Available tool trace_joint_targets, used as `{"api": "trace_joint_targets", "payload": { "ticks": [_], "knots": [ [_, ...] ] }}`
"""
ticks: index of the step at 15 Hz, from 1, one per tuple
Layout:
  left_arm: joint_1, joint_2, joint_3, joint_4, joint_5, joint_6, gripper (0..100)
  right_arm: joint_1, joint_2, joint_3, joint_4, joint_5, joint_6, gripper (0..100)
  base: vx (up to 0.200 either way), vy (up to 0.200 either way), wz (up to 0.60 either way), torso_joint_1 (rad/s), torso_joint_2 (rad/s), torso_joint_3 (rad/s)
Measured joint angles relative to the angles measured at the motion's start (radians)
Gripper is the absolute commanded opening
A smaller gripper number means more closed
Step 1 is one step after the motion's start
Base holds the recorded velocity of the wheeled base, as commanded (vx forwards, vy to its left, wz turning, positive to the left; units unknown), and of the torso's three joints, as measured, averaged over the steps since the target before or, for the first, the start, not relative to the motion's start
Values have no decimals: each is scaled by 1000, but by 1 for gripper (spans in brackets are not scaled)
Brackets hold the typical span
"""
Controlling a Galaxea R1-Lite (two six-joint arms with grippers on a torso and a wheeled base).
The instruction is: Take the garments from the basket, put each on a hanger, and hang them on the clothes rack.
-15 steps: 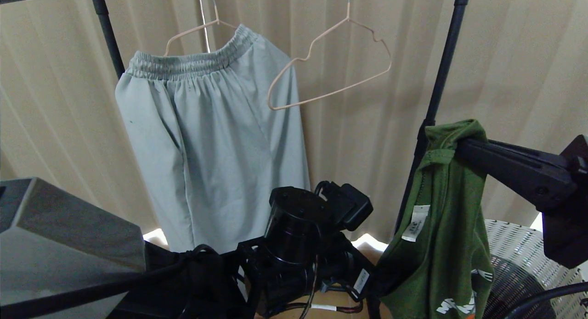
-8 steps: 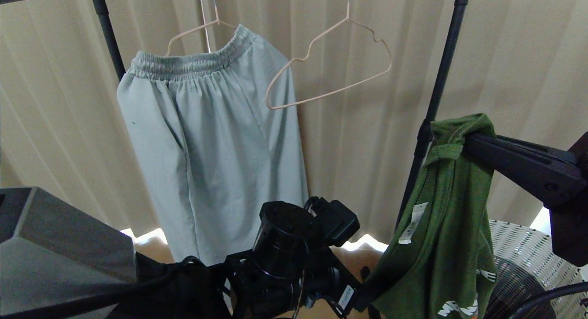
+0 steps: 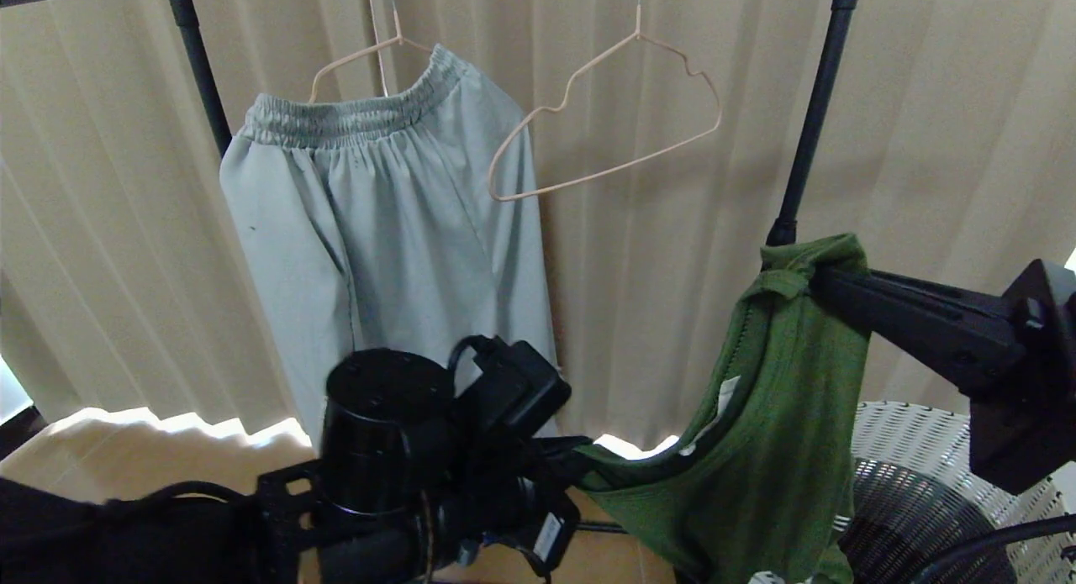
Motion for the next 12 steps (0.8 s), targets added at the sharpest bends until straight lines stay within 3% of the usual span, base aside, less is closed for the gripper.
{"api": "trace_joint_targets", "payload": {
  "ticks": [3,5,7,12],
  "knots": [
    [107,-202,-21,267,-1,4,0,-17,52,5,-7,-1,2,0,0,0,0,0,0,0],
    [204,-323,-96,466,-1,5,0,-20,82,-9,-9,-1,2,0,0,0,0,0,0,0],
    [257,-391,-177,545,-1,5,0,-26,97,-27,-9,-1,-1,0,0,0,0,0,0,0],
    [299,-413,-413,571,-1,7,0,-109,113,-106,-47,-1,-7,0,0,0,0,0,0,0]
  ]
}}
